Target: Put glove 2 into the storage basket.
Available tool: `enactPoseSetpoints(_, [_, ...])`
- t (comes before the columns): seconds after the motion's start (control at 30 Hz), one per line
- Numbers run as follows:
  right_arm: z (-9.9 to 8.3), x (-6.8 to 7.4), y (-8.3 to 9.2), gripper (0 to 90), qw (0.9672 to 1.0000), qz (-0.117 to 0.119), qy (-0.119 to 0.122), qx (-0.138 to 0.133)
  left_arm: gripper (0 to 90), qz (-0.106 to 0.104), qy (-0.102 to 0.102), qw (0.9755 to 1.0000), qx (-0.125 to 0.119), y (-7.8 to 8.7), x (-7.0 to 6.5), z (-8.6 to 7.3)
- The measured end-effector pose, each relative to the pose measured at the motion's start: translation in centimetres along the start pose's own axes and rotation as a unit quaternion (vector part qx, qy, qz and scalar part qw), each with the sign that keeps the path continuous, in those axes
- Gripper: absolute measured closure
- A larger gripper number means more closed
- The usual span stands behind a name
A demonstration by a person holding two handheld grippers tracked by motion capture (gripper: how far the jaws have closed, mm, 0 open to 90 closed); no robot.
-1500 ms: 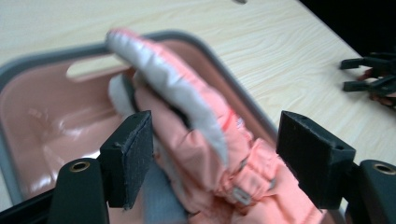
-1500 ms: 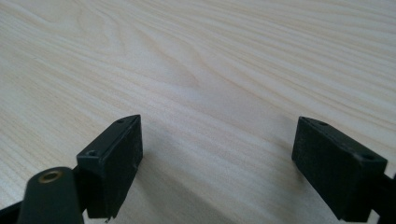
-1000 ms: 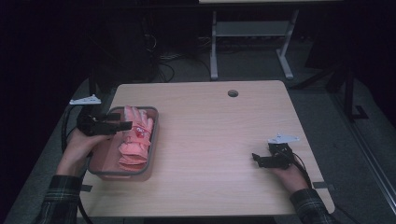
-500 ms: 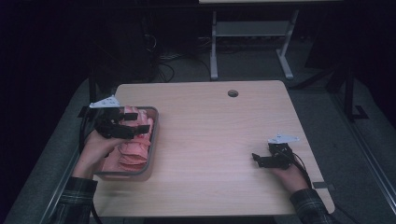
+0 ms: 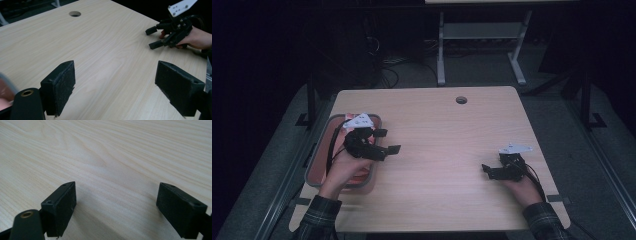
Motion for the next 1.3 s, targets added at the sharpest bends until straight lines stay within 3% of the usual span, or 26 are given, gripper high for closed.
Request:
enactPoseSetpoints(0.33, [0.0,0.0,0.0,16.1,1.0000,0.000,0.000,0.000,16.1,-0.009,-0.018,0.9997,0.011,-3.5,-2.8,-0.7])
enactPoseSetpoints(0.7, [0.0,0.0,0.0,16.1,1.0000,0.000,0.000,0.000,16.1,-0.001,-0.048,0.9982,0.036,-7.2,-5.4,-2.2])
enactPoseSetpoints(0.93, [0.0,0.0,0.0,16.1,1.0000,0.000,0.000,0.000,16.0,0.004,-0.070,0.9961,0.053,-8.9,-6.3,-3.1])
enactPoseSetpoints(1.3, [0.0,0.0,0.0,16.1,1.0000,0.002,0.002,0.001,13.2,0.008,-0.079,0.9941,0.074,-11.4,-7.0,-5.2])
Point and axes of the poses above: each handheld gripper's, and its own axes: y roughly backward along the jaws, z roughly out of its top, x roughly to its left, the point moved 4 cm from there along -y, roughly forward along the jaws, and after that the axes turned 3 degrees about z, right-handed, at the moved point
